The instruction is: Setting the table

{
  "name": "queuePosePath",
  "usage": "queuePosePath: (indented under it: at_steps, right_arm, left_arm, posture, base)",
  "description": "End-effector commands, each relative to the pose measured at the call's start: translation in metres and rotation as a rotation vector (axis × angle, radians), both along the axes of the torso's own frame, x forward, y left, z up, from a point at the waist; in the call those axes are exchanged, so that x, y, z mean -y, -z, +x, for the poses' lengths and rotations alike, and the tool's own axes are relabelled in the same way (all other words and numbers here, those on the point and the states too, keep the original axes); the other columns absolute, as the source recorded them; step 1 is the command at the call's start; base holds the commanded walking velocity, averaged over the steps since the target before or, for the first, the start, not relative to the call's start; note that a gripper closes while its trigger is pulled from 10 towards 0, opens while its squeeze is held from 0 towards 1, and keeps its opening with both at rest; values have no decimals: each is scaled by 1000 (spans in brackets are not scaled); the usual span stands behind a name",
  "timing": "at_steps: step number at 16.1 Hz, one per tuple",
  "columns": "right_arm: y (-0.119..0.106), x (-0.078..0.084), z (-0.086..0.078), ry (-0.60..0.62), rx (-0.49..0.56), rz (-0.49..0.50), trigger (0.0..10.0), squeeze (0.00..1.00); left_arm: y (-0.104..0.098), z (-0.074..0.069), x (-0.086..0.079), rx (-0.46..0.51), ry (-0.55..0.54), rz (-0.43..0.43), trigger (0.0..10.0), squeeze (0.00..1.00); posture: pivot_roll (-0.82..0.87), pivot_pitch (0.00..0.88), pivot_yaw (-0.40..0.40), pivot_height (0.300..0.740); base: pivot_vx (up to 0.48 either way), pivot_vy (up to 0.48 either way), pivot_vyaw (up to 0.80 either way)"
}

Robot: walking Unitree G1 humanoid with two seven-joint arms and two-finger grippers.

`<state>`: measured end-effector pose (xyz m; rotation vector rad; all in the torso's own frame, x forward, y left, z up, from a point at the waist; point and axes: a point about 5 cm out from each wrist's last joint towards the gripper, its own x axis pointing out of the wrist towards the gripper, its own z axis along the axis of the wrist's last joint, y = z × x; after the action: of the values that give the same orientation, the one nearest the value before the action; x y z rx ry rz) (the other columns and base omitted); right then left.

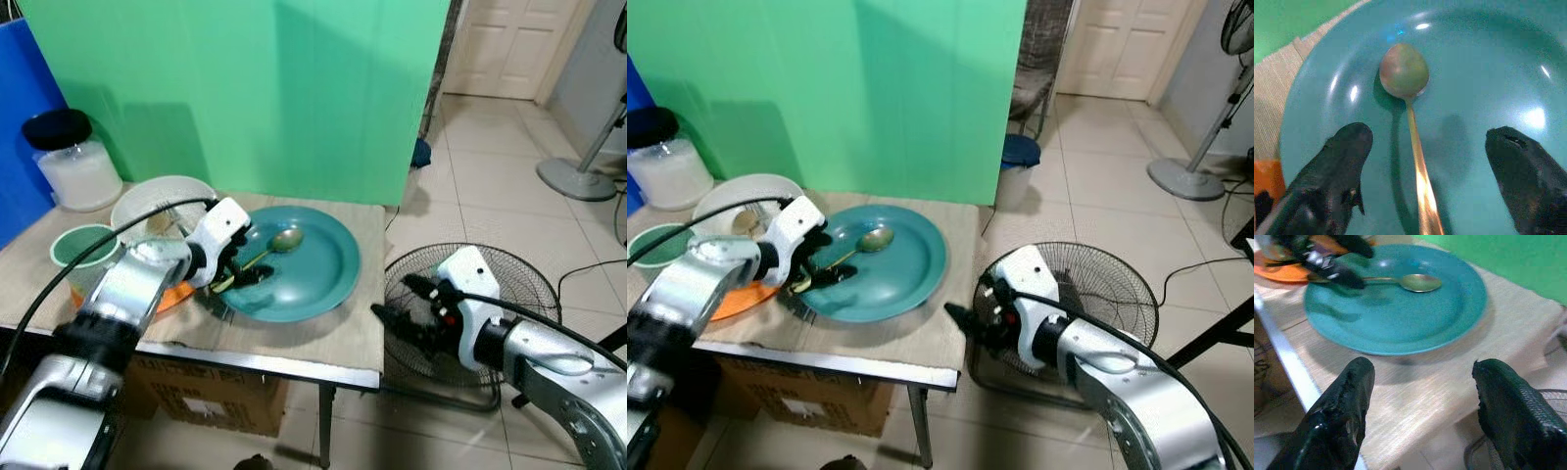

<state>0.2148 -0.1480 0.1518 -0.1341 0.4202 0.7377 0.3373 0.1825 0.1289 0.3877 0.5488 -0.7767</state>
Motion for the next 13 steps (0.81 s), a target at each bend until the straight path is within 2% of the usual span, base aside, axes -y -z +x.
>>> queuePosePath:
  at_steps: [1,5,13]
  right_arm:
    - [-4,-3,-4,-47,1,-2,10000,0]
    - [-4,-2,-7,-64,-10,-7,10000,0]
    - [-3,-4,-14,-120,-52,-11,10000,0]
  left_arm:
    - [-3,4,2,6,35,19,0,0]
    - [2,8,6,-34,94,76,0,0]
    - [6,14,7,-72,127,143,0,0]
  posture:
    - [95,0,29,740]
    - [92,0,31,740]
    - [92,0,31,740]
  base:
    - [0,0,0]
    - [0,0,0]
    - [0,0,0]
